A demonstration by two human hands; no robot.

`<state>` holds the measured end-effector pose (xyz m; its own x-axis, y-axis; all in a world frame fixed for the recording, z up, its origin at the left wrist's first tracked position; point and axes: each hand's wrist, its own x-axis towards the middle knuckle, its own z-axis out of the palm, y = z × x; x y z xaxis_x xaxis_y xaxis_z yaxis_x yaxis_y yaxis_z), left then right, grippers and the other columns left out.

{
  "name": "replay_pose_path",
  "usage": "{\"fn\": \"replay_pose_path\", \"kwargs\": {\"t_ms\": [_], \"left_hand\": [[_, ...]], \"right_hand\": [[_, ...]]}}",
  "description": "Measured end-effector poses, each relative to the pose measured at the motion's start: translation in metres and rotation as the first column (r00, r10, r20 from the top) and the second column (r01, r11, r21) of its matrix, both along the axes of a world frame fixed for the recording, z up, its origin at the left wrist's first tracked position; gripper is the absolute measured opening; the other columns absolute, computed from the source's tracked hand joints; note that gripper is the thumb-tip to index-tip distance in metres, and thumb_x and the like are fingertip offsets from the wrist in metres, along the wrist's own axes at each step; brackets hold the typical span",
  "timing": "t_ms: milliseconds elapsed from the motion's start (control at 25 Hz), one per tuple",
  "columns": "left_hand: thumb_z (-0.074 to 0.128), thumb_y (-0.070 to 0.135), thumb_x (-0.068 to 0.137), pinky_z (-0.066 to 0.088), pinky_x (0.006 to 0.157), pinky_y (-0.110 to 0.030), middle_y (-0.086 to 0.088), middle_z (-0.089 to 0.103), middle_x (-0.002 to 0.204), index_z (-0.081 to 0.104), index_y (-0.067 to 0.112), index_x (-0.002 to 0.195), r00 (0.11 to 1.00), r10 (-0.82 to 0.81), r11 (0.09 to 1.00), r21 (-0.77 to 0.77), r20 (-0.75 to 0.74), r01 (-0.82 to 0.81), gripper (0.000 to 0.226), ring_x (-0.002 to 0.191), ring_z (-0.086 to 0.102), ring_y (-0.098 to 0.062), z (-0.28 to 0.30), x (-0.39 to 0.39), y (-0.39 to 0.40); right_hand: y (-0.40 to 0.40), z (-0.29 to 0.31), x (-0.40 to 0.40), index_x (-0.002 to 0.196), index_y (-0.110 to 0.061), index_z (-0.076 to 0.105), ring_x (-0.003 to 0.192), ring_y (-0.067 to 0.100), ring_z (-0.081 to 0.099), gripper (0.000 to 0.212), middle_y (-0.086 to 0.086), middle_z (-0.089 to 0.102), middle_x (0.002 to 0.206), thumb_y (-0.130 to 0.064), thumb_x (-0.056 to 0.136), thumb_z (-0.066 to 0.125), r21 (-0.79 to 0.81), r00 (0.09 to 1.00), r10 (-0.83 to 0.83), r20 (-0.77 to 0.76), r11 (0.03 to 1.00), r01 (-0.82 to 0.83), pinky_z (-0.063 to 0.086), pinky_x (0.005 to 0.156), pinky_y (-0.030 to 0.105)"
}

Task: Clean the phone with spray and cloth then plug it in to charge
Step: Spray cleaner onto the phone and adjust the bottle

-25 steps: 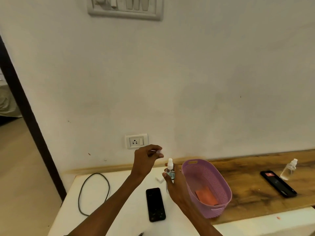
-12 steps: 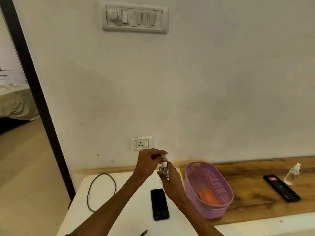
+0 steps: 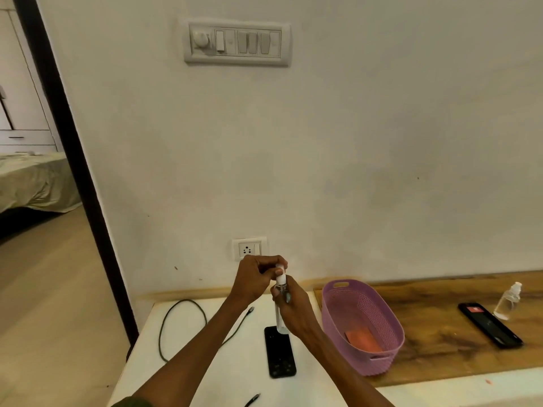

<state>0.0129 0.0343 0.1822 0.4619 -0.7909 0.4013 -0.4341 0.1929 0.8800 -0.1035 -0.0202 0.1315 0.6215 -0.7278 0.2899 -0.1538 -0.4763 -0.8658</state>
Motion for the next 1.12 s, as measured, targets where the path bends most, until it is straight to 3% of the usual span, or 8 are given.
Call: {"fn": "replay_pose_path", "kwargs": {"t_ms": [240, 400, 560, 680, 760, 920, 1000, 1120], "left_hand": [[0.058, -0.007, 0.094, 0.059, 0.084, -0.025, -0.008, 0.078, 0.102, 0.075, 0.004, 0.108, 0.983, -0.112, 0.993, -0.044, -0.146, 0.106, 0.024, 0.099, 0.074, -0.017, 0.01, 0.002, 0.005], [0.075, 0.013, 0.086, 0.058, 0.081, -0.026, -0.001, 0.08, 0.094, 0.08, 0.012, 0.097, 0.984, -0.03, 0.999, -0.043, -0.173, 0.023, 0.012, 0.093, 0.075, -0.014, 0.019, 0.002, 0.006], [0.082, 0.021, 0.08, 0.059, 0.083, -0.031, -0.001, 0.079, 0.084, 0.08, 0.012, 0.088, 0.988, 0.041, 0.999, 0.024, -0.152, -0.038, 0.012, 0.083, 0.075, -0.017, 0.021, 0.004, 0.006], [0.075, 0.014, 0.086, 0.057, 0.086, -0.032, -0.001, 0.079, 0.086, 0.081, 0.014, 0.088, 0.987, 0.0, 1.0, 0.021, -0.158, 0.003, 0.006, 0.085, 0.074, -0.014, 0.021, 0.006, 0.007], [0.067, 0.009, 0.092, 0.056, 0.086, -0.03, -0.001, 0.079, 0.091, 0.08, 0.017, 0.09, 0.984, -0.035, 0.999, 0.001, -0.175, 0.036, 0.015, 0.09, 0.073, -0.014, 0.02, 0.006, 0.009], [0.055, 0.009, 0.1, 0.056, 0.086, -0.026, 0.0, 0.078, 0.096, 0.078, 0.022, 0.096, 0.967, -0.156, 0.987, -0.005, -0.199, 0.159, 0.026, 0.099, 0.071, -0.018, 0.022, 0.007, 0.016], [0.057, 0.012, 0.099, 0.058, 0.086, -0.026, -0.003, 0.079, 0.1, 0.078, 0.019, 0.103, 0.961, -0.191, 0.981, -0.007, -0.2, 0.194, 0.022, 0.102, 0.072, -0.019, 0.026, 0.009, 0.018], [0.071, 0.016, 0.09, 0.059, 0.086, -0.027, -0.006, 0.078, 0.102, 0.079, 0.011, 0.102, 0.964, -0.124, 0.992, -0.028, -0.234, 0.121, 0.015, 0.099, 0.073, -0.019, 0.034, 0.009, 0.019]], "right_hand": [[0.008, 0.017, 0.003, 0.11, -0.013, 0.056, 0.088, 0.021, 0.067, 0.016, 0.004, 0.068, 0.094, -0.024, 0.098, 0.052, 0.092, 0.997, 0.031, 0.067, 0.995, -0.037, 0.056, 0.084, 0.036], [0.013, 0.025, -0.001, 0.113, -0.014, 0.054, 0.089, 0.018, 0.062, 0.022, 0.003, 0.065, 0.097, -0.029, 0.097, 0.053, 0.024, 0.997, 0.042, 0.065, 0.999, -0.043, 0.051, 0.081, 0.03], [0.014, 0.025, -0.003, 0.114, -0.019, 0.056, 0.084, 0.01, 0.061, 0.021, -0.004, 0.065, 0.094, -0.029, 0.096, 0.056, 0.02, 0.996, -0.003, 0.086, 1.0, 0.001, 0.046, 0.073, 0.017], [0.014, 0.026, -0.002, 0.108, -0.018, 0.052, 0.071, 0.01, 0.054, 0.012, -0.003, 0.06, 0.083, -0.025, 0.099, 0.05, -0.031, 0.998, 0.012, 0.059, 0.999, -0.01, 0.045, 0.067, 0.025], [0.013, 0.028, -0.001, 0.11, -0.016, 0.051, 0.077, 0.02, 0.059, 0.014, 0.007, 0.063, 0.09, -0.025, 0.101, 0.046, -0.037, 0.997, 0.05, 0.064, 0.998, -0.048, 0.051, 0.072, 0.035], [0.017, 0.03, 0.001, 0.108, -0.027, 0.049, 0.082, 0.016, 0.064, 0.009, 0.001, 0.065, 0.094, -0.028, 0.101, 0.044, 0.011, 0.991, 0.085, 0.1, 0.996, -0.086, 0.053, 0.076, 0.028], [0.018, 0.029, 0.0, 0.103, -0.032, 0.048, 0.083, 0.018, 0.064, 0.005, 0.002, 0.066, 0.094, -0.03, 0.101, 0.044, -0.01, 0.991, 0.064, 0.114, 0.998, -0.064, 0.054, 0.077, 0.03], [0.017, 0.034, 0.002, 0.105, -0.024, 0.05, 0.087, 0.029, 0.063, 0.01, 0.011, 0.066, 0.096, -0.031, 0.1, 0.045, -0.03, 0.991, 0.074, 0.108, 0.997, -0.072, 0.054, 0.082, 0.044]]}}
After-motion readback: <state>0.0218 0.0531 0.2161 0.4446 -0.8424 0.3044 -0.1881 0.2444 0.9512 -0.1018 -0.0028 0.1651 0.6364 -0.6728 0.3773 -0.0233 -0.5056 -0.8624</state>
